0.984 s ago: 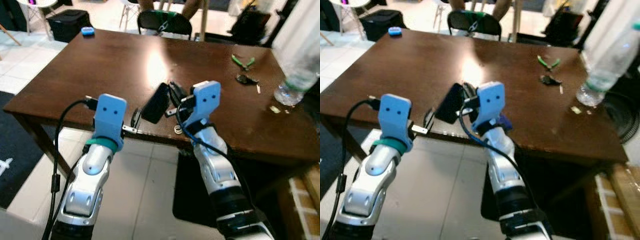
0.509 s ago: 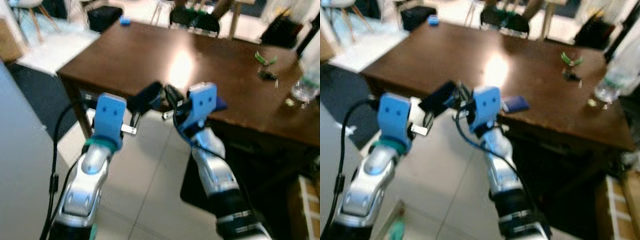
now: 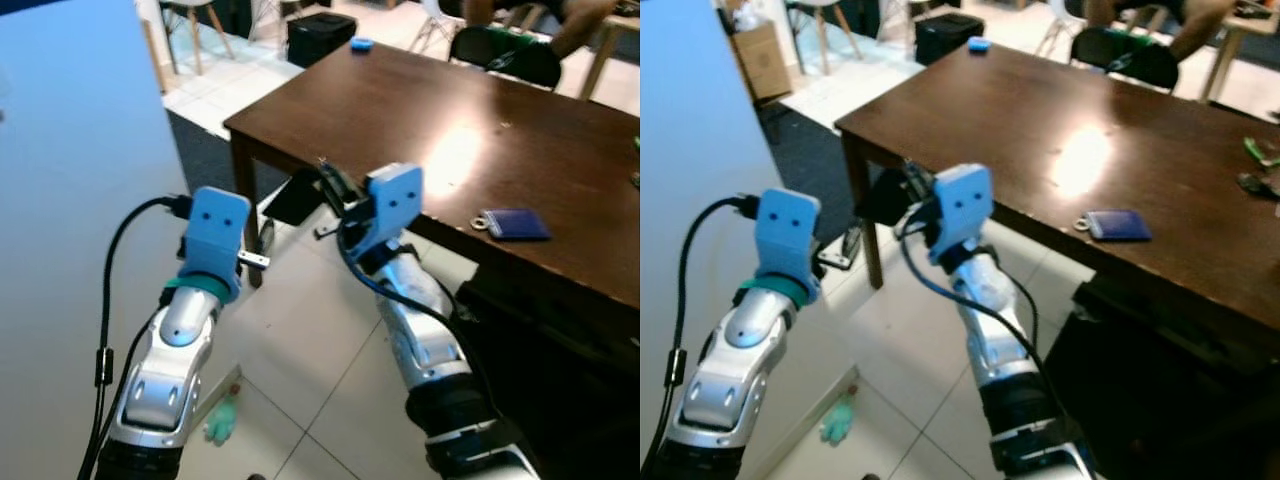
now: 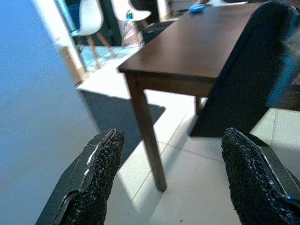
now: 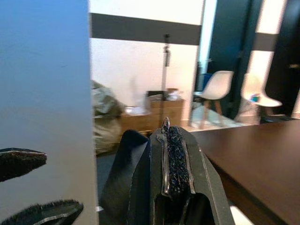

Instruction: Hang keys on a hook

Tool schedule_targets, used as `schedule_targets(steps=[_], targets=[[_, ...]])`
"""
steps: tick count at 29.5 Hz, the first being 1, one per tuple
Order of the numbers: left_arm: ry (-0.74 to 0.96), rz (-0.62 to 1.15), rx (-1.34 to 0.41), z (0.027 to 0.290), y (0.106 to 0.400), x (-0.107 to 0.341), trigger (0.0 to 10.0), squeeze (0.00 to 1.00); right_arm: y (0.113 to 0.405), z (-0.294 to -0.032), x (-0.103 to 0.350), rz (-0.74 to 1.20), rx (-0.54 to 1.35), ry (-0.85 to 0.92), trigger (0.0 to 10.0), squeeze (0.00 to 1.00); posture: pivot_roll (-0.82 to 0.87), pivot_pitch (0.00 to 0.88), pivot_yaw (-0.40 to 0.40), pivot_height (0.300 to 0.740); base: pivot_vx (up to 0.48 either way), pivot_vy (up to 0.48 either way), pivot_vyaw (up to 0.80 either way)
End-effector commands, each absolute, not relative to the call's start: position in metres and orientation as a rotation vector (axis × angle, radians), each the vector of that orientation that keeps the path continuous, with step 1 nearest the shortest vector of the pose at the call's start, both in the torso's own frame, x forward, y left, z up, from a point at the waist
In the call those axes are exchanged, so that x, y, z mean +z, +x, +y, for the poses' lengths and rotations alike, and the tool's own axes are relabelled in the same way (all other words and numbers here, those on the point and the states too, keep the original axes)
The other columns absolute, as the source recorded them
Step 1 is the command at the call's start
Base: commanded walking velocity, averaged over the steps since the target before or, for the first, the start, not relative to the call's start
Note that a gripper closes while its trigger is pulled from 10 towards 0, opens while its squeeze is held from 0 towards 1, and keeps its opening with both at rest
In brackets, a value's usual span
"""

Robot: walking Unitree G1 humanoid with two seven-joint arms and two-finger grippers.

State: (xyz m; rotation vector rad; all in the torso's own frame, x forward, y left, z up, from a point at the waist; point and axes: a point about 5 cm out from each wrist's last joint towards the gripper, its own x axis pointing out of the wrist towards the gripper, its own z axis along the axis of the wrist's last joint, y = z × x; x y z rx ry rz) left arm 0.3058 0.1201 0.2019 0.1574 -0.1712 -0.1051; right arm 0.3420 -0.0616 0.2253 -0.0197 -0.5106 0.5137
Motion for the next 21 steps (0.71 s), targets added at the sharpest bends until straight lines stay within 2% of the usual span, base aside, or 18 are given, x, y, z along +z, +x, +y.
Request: schedule_targets(steps=[1,21], targets=[[0.159,-0.174,-0.113,0.118,0.304,0.205,10.0,0.0,0.341,-0.062,0.232,-0.538,0.516,-0.01,10.0,0.0,-0.11,0.069,0.032,0.74,0.0,0.0,0.79],[0.129,-0.267,-0.096,0.114,0.301,0.232,10.0,0.0,0.34,-0.061,0.237,-0.551,0.535,-0.015,10.0,0.0,-0.11,0.065,0.028,0.74,0.0,0.0,0.79]])
